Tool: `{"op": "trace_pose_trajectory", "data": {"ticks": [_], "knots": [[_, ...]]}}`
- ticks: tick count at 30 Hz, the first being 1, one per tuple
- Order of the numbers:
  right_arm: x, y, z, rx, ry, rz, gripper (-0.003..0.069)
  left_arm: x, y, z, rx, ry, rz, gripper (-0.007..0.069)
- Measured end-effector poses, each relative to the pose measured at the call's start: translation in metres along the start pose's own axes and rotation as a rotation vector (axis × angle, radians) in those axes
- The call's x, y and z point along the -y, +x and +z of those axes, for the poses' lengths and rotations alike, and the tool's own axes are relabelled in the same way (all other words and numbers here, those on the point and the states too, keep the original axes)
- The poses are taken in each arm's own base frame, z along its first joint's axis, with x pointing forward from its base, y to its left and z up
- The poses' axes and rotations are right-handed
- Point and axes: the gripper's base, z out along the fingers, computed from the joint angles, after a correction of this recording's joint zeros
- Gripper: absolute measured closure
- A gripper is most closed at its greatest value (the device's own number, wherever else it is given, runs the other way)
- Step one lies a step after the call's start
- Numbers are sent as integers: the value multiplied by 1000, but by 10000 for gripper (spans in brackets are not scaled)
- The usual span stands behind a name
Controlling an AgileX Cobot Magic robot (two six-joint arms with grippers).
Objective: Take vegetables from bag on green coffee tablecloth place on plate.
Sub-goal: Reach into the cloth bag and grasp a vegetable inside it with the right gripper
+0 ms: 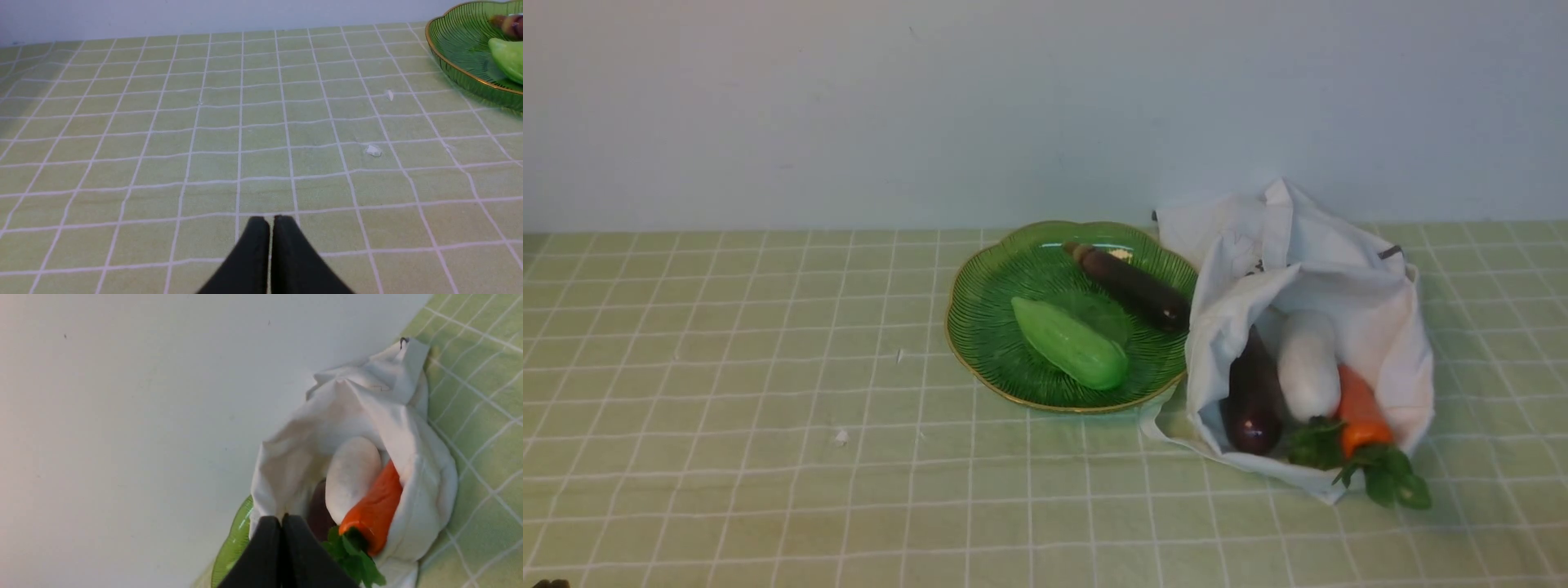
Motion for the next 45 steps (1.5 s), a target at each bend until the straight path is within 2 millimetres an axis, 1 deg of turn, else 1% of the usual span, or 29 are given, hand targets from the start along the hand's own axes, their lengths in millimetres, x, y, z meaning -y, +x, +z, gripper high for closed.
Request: {"op": "trace_pose_trajectory", "data": {"ticks": [5,13,15,16,17,18,19,20,23,24,26,27,28,29,31,32,33,34,35,36,37,38,39,41,42,44,45], "knots": [[-3,-8,0,90,-33,31,673,0,0,0,0,0,0,629],[-6,-26,-4,286,-94,195,673,0,0,0,0,0,0,629],[-6,-29,-5,316,-99,182,673,0,0,0,0,0,0,629],[-7,-29,-5,319,-97,143,673,0,0,0,0,0,0,629],[-9,-29,-5,313,-95,69,673,0,0,0,0,0,0,629],[-10,-29,-5,312,-96,45,673,0,0,0,0,0,0,629],[-22,-34,-8,312,-112,-97,673,0,0,0,0,0,0,629],[-33,-40,-11,328,-130,-190,673,0,0,0,0,0,0,629],[-67,-61,-17,383,-157,-404,673,0,0,0,0,0,0,629],[-84,-70,-18,390,-159,-499,673,0,0,0,0,0,0,629],[-103,-80,-11,345,-130,-626,673,0,0,0,0,0,0,629],[-107,-82,-9,326,-122,-648,673,0,0,0,0,0,0,629],[-118,-86,3,217,-82,-732,673,0,0,0,0,0,0,629],[-122,-87,12,119,-50,-762,673,0,0,0,0,0,0,629],[-123,-83,34,-106,25,-774,673,0,0,0,0,0,0,629],[-118,-76,44,-262,78,-759,673,0,0,0,0,0,0,629],[-114,-73,53,-351,115,-745,673,0,0,0,0,0,0,629],[-110,-69,56,-423,141,-728,673,0,0,0,0,0,0,629],[-96,-57,73,-629,232,-682,673,0,0,0,0,0,0,629],[-88,-52,79,-719,271,-665,673,0,0,0,0,0,0,629],[-78,-44,87,-847,321,-647,673,0,0,0,0,0,0,629],[-78,-44,87,-847,321,-647,673,0,0,0,0,0,0,629],[-67,-37,97,-960,361,-638,673,0,0,0,0,0,0,629],[-59,-28,109,-1092,369,-647,673,0,0,0,0,0,0,629],[-57,-22,117,-1144,355,-659,673,0,0,0,0,0,0,629],[-59,-13,129,-1194,322,-673,673,0,0,0,0,0,0,629],[-59,-11,130,-1201,321,-675,673,0,0,0,0,0,0,629]]}}
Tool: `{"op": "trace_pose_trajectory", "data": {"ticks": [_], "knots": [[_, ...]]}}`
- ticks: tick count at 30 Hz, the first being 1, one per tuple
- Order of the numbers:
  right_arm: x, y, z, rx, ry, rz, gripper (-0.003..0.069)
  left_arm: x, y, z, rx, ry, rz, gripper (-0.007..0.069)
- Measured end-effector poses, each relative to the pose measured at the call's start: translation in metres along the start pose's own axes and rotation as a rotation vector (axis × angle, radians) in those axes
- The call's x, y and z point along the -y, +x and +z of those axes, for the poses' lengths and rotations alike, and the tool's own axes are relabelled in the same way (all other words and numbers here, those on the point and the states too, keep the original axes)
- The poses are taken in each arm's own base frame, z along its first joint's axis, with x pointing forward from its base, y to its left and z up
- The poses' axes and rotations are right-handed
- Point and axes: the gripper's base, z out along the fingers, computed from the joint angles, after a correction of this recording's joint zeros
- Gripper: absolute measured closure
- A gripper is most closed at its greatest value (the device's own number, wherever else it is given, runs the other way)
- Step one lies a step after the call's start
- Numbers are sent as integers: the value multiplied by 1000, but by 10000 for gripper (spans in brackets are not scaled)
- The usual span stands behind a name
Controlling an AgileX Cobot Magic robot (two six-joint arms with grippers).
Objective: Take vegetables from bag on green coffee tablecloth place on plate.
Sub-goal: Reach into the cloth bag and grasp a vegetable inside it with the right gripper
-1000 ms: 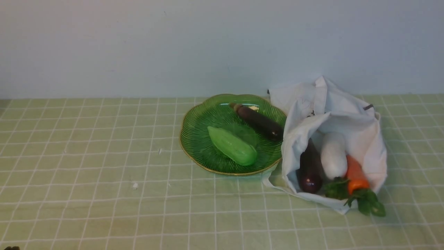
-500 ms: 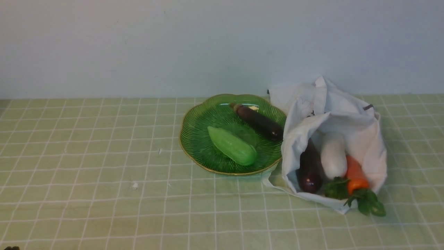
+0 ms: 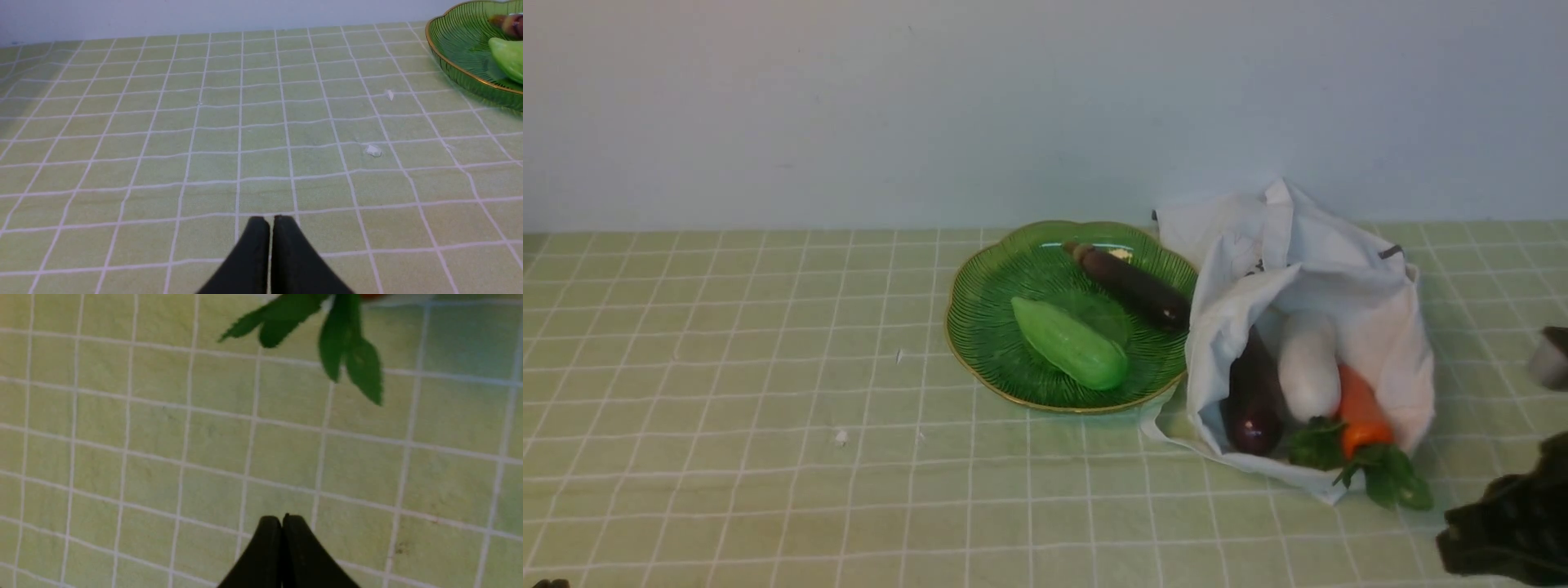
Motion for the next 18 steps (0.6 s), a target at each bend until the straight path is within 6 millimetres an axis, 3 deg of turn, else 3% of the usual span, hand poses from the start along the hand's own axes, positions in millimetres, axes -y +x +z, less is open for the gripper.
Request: {"op": "trace_pose_trajectory", "data": {"ticks": [6,12,13,18], "knots": [[-25,-47,29,-46,40,-93,671,0,0,0,0,0,0,629],[-21,-88,37,21,175,35,666,0,0,0,0,0,0,629],[-18,-100,44,29,211,80,659,0,0,0,0,0,0,629],[-10,-120,66,47,267,140,615,0,0,0,0,0,0,629]]}}
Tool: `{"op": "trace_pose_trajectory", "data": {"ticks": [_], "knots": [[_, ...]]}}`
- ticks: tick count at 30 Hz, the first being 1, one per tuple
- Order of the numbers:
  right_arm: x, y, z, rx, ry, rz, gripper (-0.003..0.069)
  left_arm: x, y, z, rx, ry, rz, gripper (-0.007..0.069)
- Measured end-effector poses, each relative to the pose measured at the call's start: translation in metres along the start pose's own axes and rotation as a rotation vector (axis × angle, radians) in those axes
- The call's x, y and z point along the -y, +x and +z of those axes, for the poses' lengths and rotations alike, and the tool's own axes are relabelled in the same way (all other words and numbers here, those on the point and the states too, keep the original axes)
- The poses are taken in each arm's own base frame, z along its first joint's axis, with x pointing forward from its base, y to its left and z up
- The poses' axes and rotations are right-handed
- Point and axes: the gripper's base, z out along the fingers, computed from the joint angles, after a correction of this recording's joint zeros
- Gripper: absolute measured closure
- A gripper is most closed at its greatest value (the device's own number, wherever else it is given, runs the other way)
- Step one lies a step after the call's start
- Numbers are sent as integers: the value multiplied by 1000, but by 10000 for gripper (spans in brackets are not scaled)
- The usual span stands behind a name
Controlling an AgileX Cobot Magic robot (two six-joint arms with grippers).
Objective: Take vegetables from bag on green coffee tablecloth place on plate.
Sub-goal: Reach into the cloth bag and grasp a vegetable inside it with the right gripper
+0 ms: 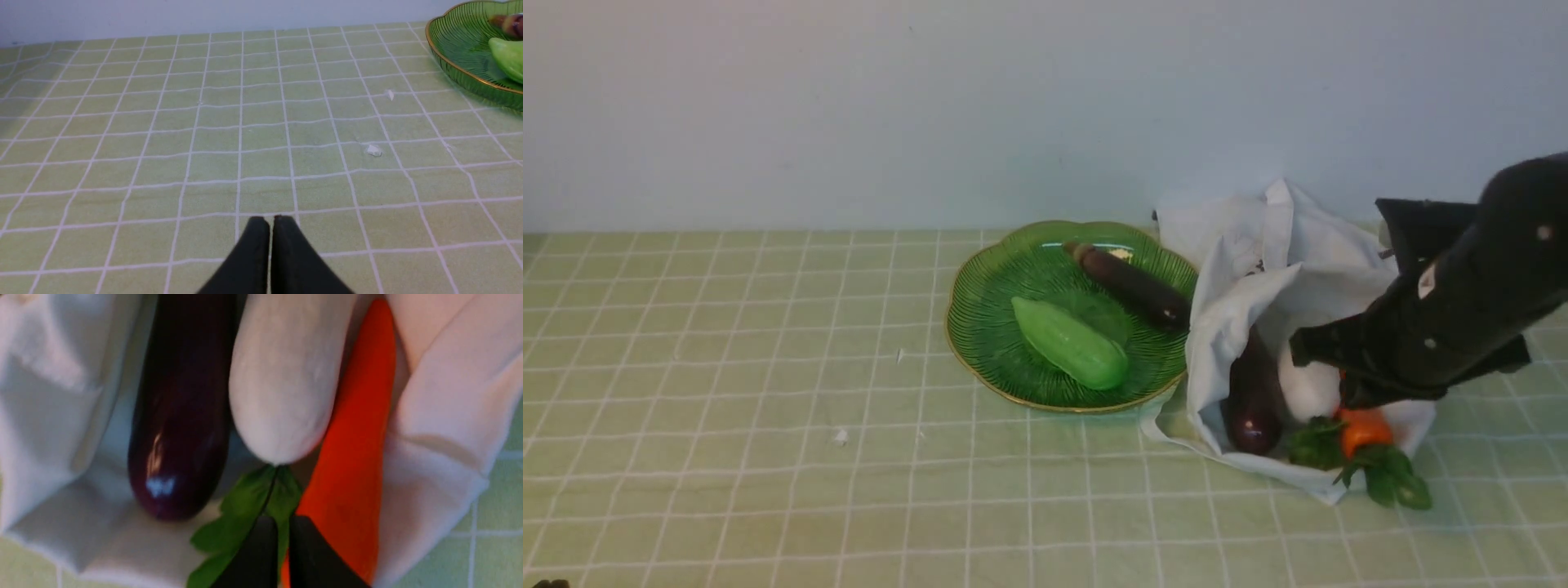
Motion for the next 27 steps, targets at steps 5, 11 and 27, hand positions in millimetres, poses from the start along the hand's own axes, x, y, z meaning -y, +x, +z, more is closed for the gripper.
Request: {"op": "trace_pose_trajectory", "data": {"ticks": [5,11,27], "knots": [[-2,-12,25,21,22,-5,512,0,0,0,0,0,0,629],[-4,-18,47,51,13,-6,295,0,0,0,0,0,0,629],[-1,-20,67,49,64,-38,219,0,0,0,0,0,0,629]]}}
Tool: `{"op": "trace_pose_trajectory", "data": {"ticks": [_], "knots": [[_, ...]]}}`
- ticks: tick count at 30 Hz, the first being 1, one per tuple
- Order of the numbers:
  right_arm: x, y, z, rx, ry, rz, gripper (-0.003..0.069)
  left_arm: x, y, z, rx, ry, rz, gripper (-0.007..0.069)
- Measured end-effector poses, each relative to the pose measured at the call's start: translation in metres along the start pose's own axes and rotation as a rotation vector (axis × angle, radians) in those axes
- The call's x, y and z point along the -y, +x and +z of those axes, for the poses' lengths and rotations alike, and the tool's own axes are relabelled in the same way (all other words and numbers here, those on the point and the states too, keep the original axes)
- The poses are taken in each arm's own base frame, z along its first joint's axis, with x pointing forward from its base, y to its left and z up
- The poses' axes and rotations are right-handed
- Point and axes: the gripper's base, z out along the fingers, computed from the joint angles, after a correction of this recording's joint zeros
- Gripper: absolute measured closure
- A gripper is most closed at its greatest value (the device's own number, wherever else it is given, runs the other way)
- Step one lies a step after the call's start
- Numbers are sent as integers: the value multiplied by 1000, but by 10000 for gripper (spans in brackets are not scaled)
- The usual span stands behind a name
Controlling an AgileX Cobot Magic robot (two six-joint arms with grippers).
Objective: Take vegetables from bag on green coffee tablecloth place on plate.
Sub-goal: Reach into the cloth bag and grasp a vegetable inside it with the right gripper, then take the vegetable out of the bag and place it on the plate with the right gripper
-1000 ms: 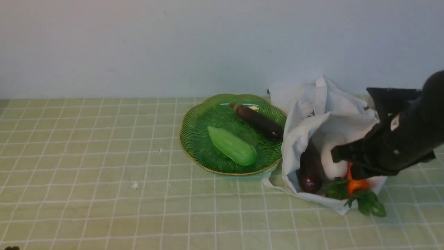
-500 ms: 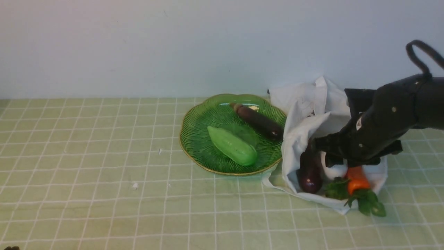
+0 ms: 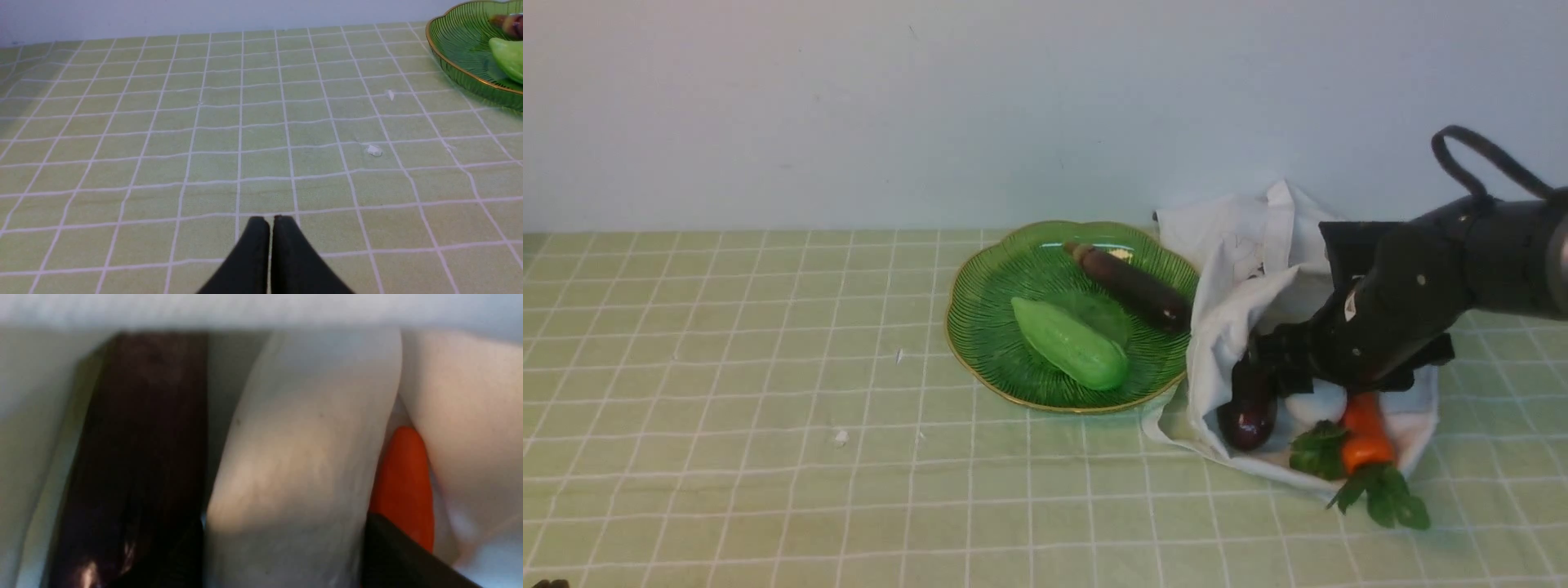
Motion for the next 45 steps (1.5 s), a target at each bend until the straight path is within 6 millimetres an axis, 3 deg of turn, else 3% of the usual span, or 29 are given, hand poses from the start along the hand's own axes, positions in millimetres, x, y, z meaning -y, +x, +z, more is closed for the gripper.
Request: {"op": "trace_pose_trajectory", "data": {"ticks": [6,9,16,22,27,34,36,37,42,45], "knots": [[5,-1,-36,15,15,3,218,0,0,0,0,0,0,629],[11,-1,-82,79,11,14,218,0,0,0,0,0,0,629],[23,13,-159,169,-18,56,218,0,0,0,0,0,0,629],[7,8,-185,336,-244,17,218,0,0,0,0,0,0,629],[-21,-7,-162,382,-375,-114,218,0,0,0,0,0,0,629],[-81,-43,-94,335,-458,-293,218,0,0,0,0,0,0,629],[-90,-50,-82,343,-453,-317,218,0,0,0,0,0,0,629],[-98,-59,-67,348,-438,-346,218,0,0,0,0,0,0,629],[-112,-76,-30,343,-407,-391,218,0,0,0,0,0,1,629],[-115,-81,-19,343,-395,-406,204,0,0,0,0,0,1,629]]}}
